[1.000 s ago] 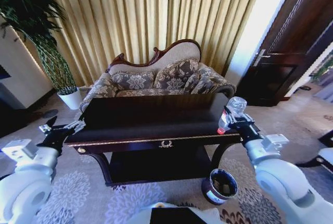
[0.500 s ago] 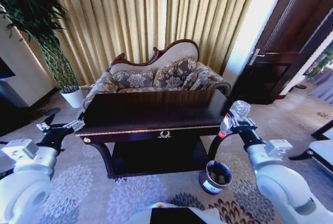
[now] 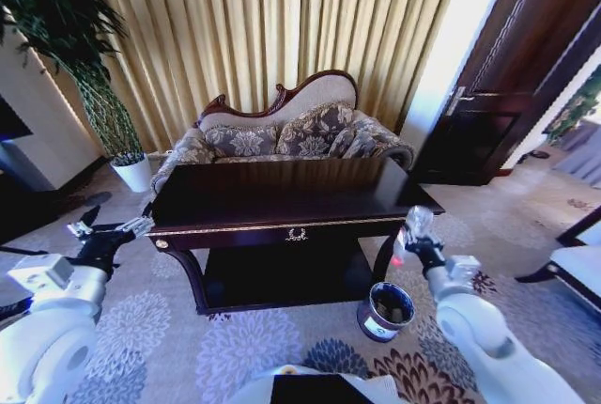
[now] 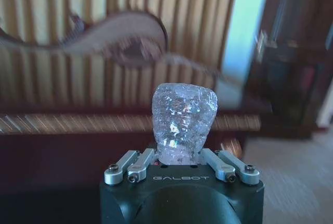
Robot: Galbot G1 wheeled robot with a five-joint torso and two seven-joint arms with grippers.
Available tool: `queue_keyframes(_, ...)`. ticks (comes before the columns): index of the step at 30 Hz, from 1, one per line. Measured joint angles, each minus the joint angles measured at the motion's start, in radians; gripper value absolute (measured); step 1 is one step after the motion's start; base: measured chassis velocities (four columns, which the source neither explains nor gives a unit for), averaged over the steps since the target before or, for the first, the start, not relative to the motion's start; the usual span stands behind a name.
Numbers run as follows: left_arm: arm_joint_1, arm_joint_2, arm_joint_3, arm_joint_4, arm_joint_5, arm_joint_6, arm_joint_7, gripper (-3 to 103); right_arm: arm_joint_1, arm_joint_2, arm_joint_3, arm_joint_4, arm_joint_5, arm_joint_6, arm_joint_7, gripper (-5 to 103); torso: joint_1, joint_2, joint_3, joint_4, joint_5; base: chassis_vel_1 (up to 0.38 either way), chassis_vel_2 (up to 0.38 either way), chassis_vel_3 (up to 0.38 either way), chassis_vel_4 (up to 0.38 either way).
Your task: Move to the front of the table and place the trash on the table into the trash bin.
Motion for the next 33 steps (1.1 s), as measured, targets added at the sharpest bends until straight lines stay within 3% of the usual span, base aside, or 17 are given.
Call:
queue_keyframes(10, 0.002, 0.010, -0.011, 0.000, 0.022, -0.026, 0.009, 100, 0.178, 0.052, -0.058, -0.426, -0.054, 0.046, -0.048, 25, 0.000, 0.000, 0.000, -0.0001, -0.0002, 0.000, 0.000, 0.000, 0.000)
queue_keyframes(18, -0.001, 0.009, -0.007, 0.000, 0.022, -0.030, 0.009, 100, 0.243, 0.096, -0.085, -0.567, -0.115, 0.071, -0.054, 23, 0.000, 0.000, 0.000, 0.0000, -0.0001, 0.000, 0.000, 0.000, 0.000)
queue_keyframes(20, 0.000, 0.015, -0.012, 0.000, 0.021, -0.032, 0.009, 100, 0.245, 0.100, -0.091, -0.571, -0.136, 0.072, -0.062, 33, 0.000, 0.000, 0.000, -0.0004, -0.0003, 0.000, 0.000, 0.000, 0.000)
queue_keyframes(25, 0.000, 0.017, -0.012, 0.001, 0.021, -0.040, 0.009, 100, 0.259, 0.103, -0.096, -0.580, -0.142, 0.077, -0.066, 44, 0.000, 0.000, 0.000, -0.0002, -0.0003, 0.000, 0.000, 0.000, 0.000)
queue_keyframes(30, 0.004, 0.020, -0.018, 0.001, 0.023, -0.063, 0.014, 100, 0.264, 0.104, -0.093, -0.591, -0.150, 0.086, -0.065, 71, 0.000, 0.000, 0.000, -0.0001, -0.0003, 0.000, 0.000, 0.000, 0.000)
queue_keyframes(32, 0.004, 0.021, -0.020, 0.001, 0.023, -0.064, 0.014, 100, 0.259, 0.103, -0.092, -0.587, -0.151, 0.087, -0.066, 71, 0.000, 0.000, 0.000, -0.0002, -0.0002, 0.000, 0.000, 0.000, 0.000)
queue_keyframes(33, 0.004, 0.023, -0.021, 0.001, 0.023, -0.065, 0.014, 100, 0.254, 0.101, -0.090, -0.582, -0.153, 0.088, -0.066, 77, 0.000, 0.000, 0.000, -0.0002, -0.0003, 0.000, 0.000, 0.000, 0.000)
